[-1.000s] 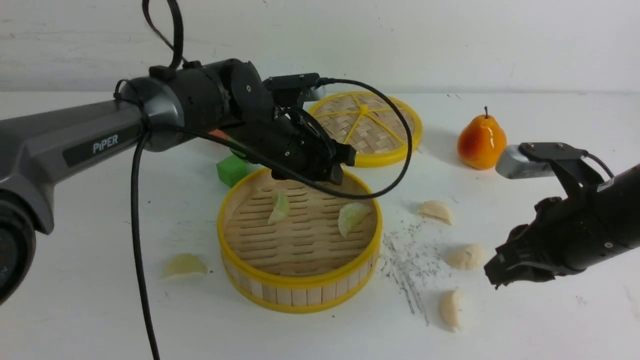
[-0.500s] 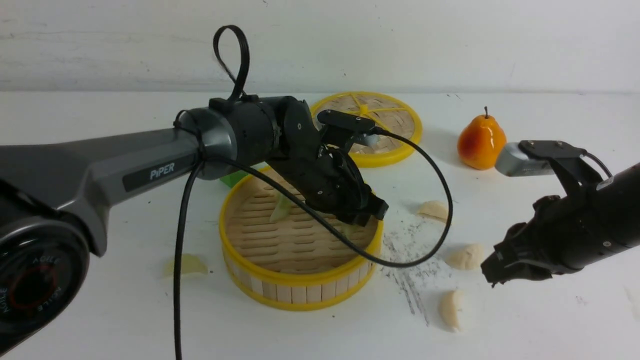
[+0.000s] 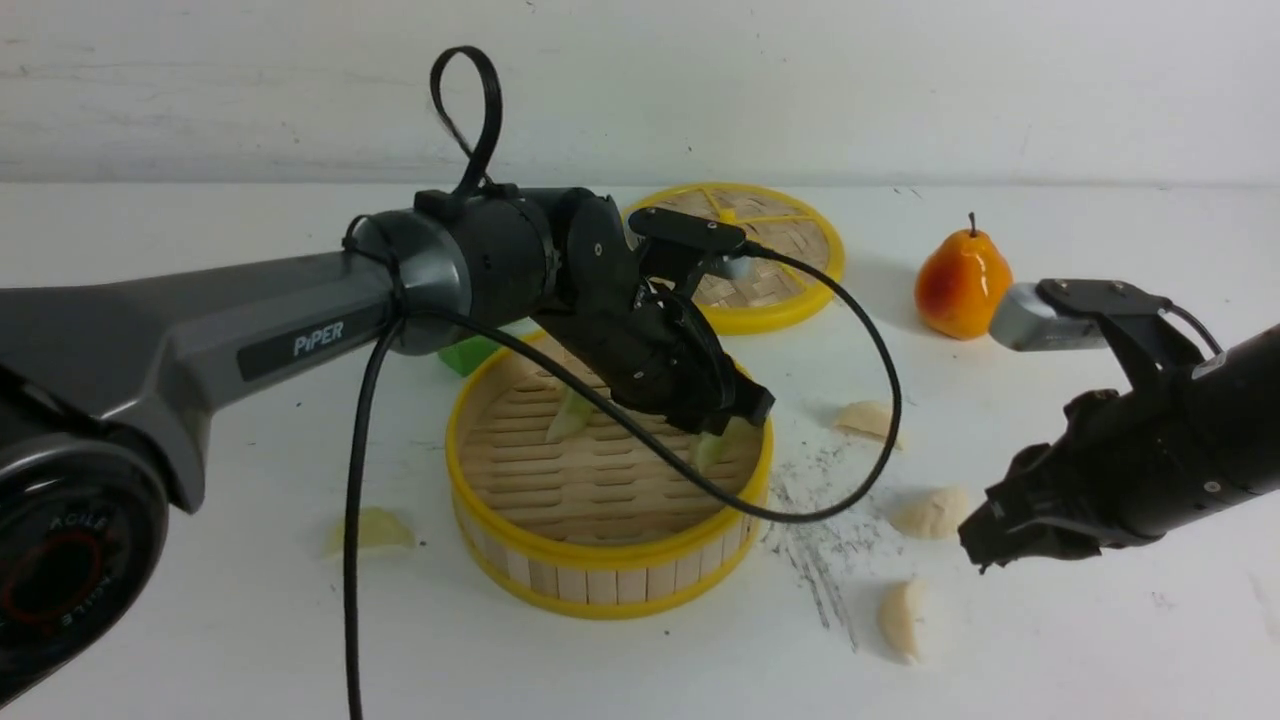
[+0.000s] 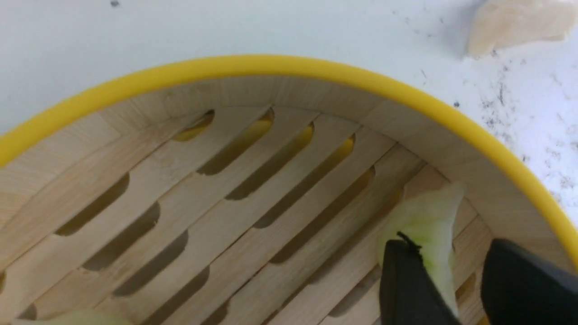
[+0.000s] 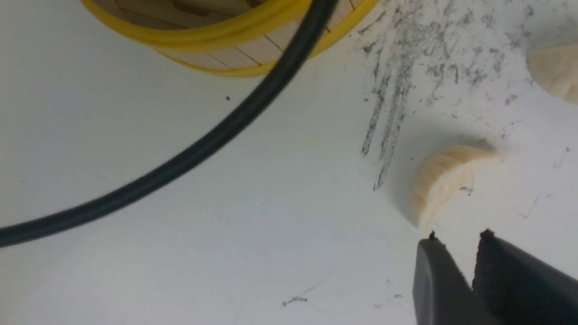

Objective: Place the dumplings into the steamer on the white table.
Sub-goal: 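Reach for and grasp a dumpling on the table with the left gripper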

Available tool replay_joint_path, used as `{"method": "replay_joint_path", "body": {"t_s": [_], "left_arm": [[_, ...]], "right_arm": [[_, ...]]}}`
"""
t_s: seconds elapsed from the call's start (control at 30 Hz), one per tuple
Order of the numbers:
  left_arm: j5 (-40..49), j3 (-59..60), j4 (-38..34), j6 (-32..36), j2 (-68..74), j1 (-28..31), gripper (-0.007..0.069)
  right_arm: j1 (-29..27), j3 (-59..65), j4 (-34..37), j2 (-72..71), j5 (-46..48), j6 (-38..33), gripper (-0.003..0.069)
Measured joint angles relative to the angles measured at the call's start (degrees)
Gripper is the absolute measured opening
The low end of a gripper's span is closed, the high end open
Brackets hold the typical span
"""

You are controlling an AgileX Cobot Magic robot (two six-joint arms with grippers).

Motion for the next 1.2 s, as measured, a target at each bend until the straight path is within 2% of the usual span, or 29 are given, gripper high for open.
{"method": "replay_joint_path", "body": {"t_s": [0.03, 0.07, 0.1, 0.23, 0.33, 0.43, 0.5, 0.63, 0.8, 0.83, 0.9, 0.93, 1.1, 1.2], "left_arm": [[0.00, 0.00, 0.07, 0.00, 0.00, 0.00, 0.0266], [-1.03, 0.00, 0.41, 0.00, -0.05, -0.37, 0.0313], [-1.35, 0.00, 0.74, 0.00, 0.19, -0.57, 0.0326], [-2.34, 0.00, 1.24, 0.00, 1.95, -1.31, 0.0334], [-2.34, 0.00, 1.54, 0.00, 2.77, -1.37, 0.0298], [-1.92, 0.00, 2.09, 0.00, 2.80, -1.37, 0.0207], [-1.91, 0.00, 2.10, -0.06, 2.80, -1.37, 0.0176], [-1.44, 0.00, 2.25, -1.79, 2.42, -1.37, 0.0176], [-0.36, 0.05, 3.79, -8.21, -0.36, -1.03, 0.0176], [-0.42, -0.01, 5.99, -12.51, -1.87, -0.38, 0.0176], [-0.42, -0.01, 7.25, -14.90, -2.46, 0.13, 0.0176], [-0.47, -0.01, 9.36, -20.21, -2.88, 1.33, 0.0176], [0.82, -0.01, 14.64, -34.43, -1.26, 4.26, 0.0176], [1.07, -0.01, 16.29, -37.64, -0.05, 4.39, 0.0176]], "right_arm": [[0.00, 0.00, 0.00, 0.00, 0.00, 0.00, 0.0137], [0.00, 0.00, 0.00, 0.00, -0.33, 0.00, 0.0137], [0.00, 0.00, 0.00, 0.00, -0.59, 0.00, 0.0137], [0.00, 0.00, 0.04, 0.05, -1.03, -0.20, 0.0138], [0.00, -0.04, 0.11, 0.10, -1.03, -0.67, 0.0138], [0.00, -0.04, 0.18, 0.22, -1.03, -0.68, 0.0138], [0.00, -0.04, 0.24, 0.28, -1.08, -0.68, 0.0139], [0.00, -0.04, 0.24, 0.33, -1.08, -0.73, 0.0143], [0.00, -0.04, 0.24, 0.33, -1.08, -0.84, 0.0146], [0.00, -0.04, 0.24, 0.33, -1.08, -0.86, 0.0147], [0.00, -0.04, 0.24, 0.33, -1.08, -0.91, 0.0147], [0.00, -0.04, 0.24, 0.33, -1.08, -0.91, 0.0147], [0.00, -0.04, 0.24, 0.33, -1.08, -0.91, 0.0147], [0.00, -0.04, 0.28, 0.33, -1.08, -0.91, 0.0149]]}}
